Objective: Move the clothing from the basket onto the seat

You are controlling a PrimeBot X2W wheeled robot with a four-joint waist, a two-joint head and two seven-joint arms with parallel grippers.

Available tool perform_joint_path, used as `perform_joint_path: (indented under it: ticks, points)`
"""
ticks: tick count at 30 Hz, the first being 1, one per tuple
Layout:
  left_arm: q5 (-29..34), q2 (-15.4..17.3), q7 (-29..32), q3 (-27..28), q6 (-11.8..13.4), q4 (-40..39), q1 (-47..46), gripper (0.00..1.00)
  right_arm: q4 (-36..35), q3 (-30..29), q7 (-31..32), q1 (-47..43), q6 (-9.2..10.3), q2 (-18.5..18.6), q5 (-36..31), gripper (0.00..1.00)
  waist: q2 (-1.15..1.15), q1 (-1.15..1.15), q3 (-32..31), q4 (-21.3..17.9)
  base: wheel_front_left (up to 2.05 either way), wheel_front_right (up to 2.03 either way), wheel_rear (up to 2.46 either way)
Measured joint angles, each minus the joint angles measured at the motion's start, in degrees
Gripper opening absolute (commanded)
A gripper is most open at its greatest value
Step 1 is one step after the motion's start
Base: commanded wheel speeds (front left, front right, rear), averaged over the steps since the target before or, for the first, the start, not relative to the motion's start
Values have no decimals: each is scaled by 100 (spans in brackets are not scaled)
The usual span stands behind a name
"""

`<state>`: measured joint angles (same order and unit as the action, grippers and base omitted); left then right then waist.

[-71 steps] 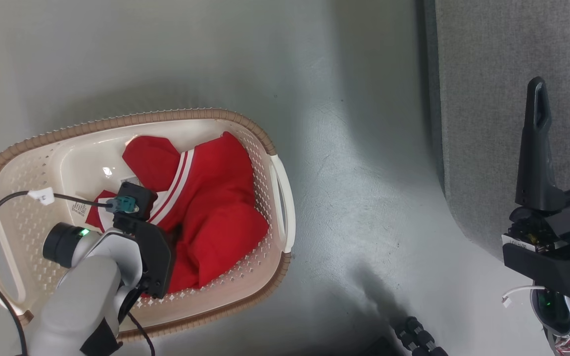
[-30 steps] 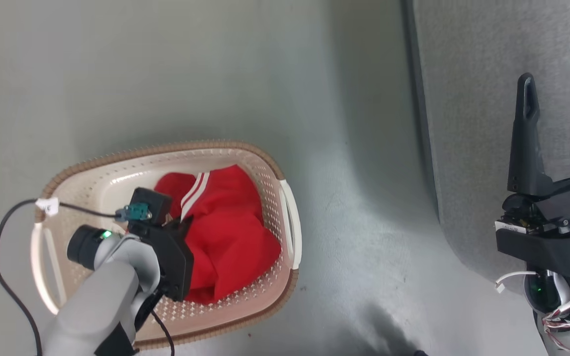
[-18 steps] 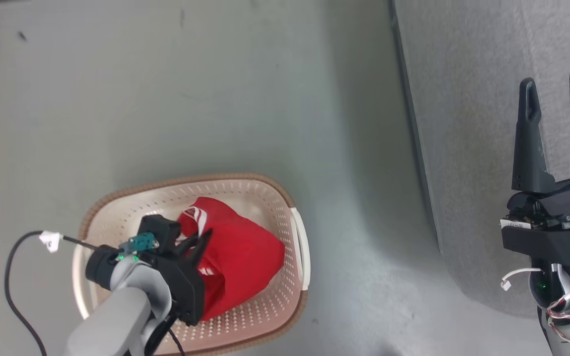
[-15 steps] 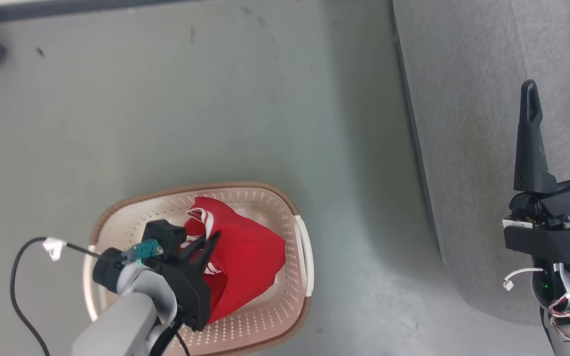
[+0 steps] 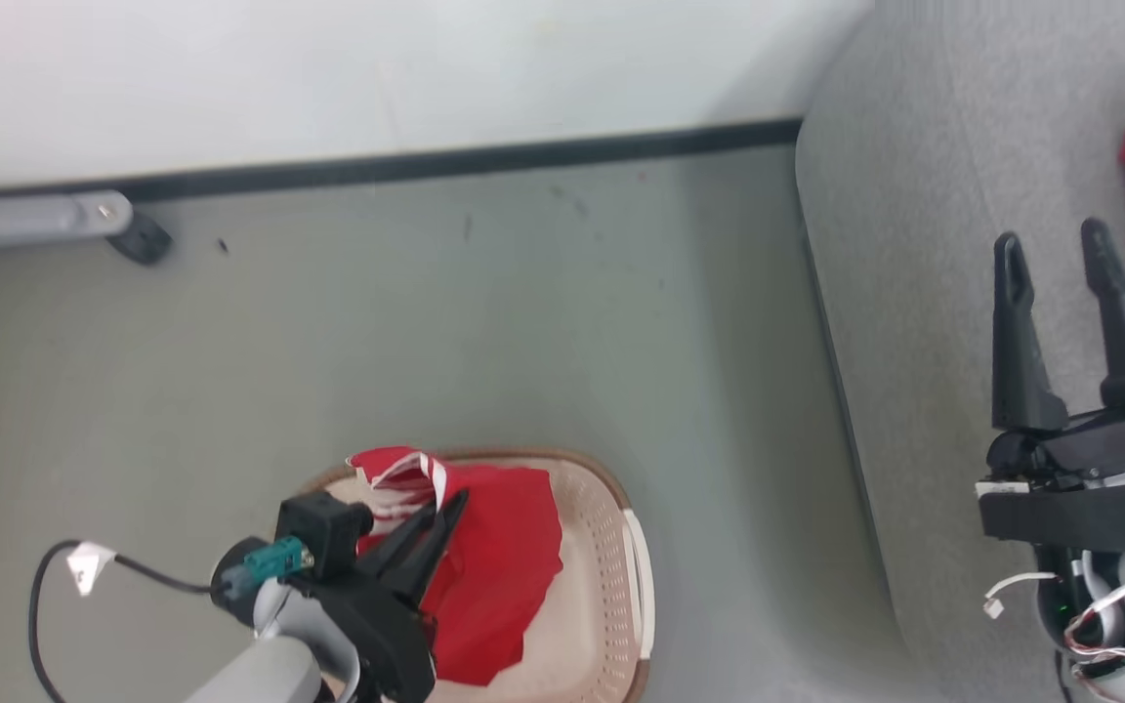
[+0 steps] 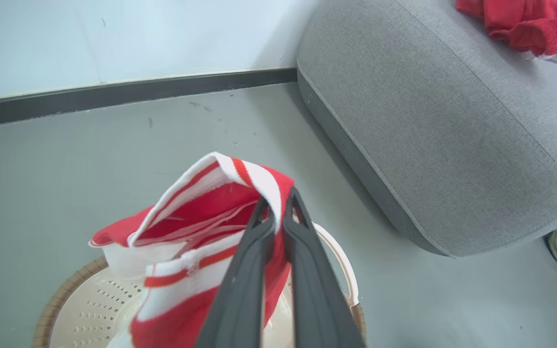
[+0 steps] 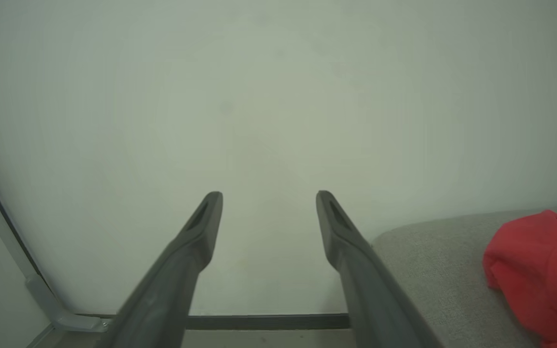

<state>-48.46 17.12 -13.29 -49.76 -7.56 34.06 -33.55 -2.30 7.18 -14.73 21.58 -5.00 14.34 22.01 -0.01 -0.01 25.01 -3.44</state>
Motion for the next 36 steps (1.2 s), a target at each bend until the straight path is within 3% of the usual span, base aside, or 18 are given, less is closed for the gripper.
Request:
perform_joint_path:
  ticks: [5,20,26,36]
  points:
    - [-73,180,-48,-32,0,-430,316,0,162,62,0,-143,-14,-179,78,100,0,0,-438,83,0,0,0]
    - [55,472,-99,290,70,-2053,471,0,308,209,1,-845,-114,-179,278,100,0,0,-1611,268,0,0,0]
    - [307,624,-99,357,259,-2684,193,0,330,520,1,-972,-159,-194,327,100,0,0,-1978,328,0,0,0]
    - [368,594,151,536,409,-3241,-521,0,355,1093,31,-1078,-205,-149,379,100,0,1,-2191,285,0,0,0]
